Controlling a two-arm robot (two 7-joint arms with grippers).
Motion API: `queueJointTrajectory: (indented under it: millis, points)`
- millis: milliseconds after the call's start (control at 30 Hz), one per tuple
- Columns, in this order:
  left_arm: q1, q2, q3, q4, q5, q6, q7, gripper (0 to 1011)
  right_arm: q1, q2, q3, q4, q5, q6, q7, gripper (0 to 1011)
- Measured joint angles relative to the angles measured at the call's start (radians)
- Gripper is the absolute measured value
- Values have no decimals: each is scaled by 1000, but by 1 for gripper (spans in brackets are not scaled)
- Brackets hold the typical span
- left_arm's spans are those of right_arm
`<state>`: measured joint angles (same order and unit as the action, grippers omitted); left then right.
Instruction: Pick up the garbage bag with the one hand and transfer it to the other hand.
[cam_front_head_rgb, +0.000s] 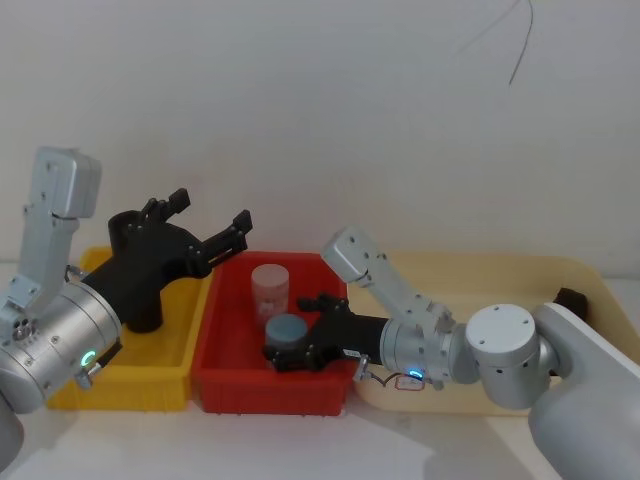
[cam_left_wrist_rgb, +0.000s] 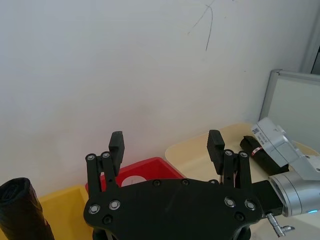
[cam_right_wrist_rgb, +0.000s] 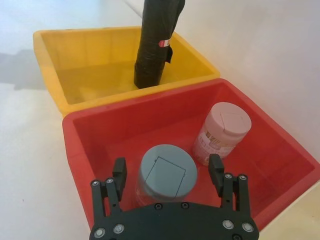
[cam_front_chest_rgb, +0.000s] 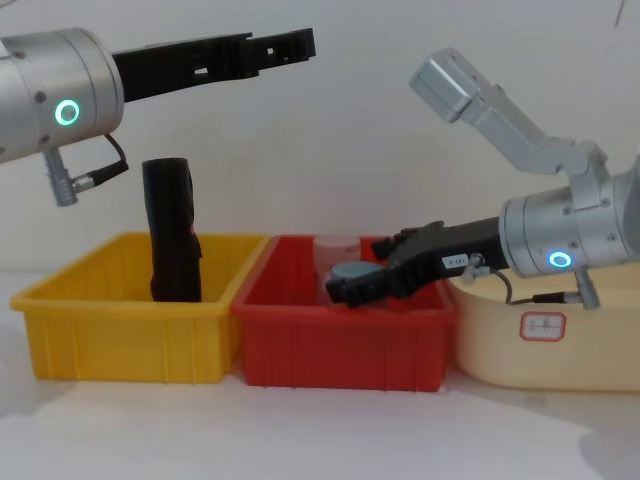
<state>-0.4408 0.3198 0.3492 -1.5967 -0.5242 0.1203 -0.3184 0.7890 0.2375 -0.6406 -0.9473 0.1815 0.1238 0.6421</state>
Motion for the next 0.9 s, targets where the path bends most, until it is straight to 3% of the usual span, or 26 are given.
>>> queueJointTrajectory:
  millis: [267, 500, 900]
  points:
    - [0, 0, 0, 0, 0, 0, 0, 1000, 2, -6, 6, 11, -3, 8, 2, 891]
    - [0, 0, 0, 0, 0, 0, 0, 1000, 1, -7, 14, 15, -3, 14, 1, 691]
    - [0, 0, 0, 0, 0, 0, 0, 1000, -4, -4, 23, 5, 1, 2, 2, 691]
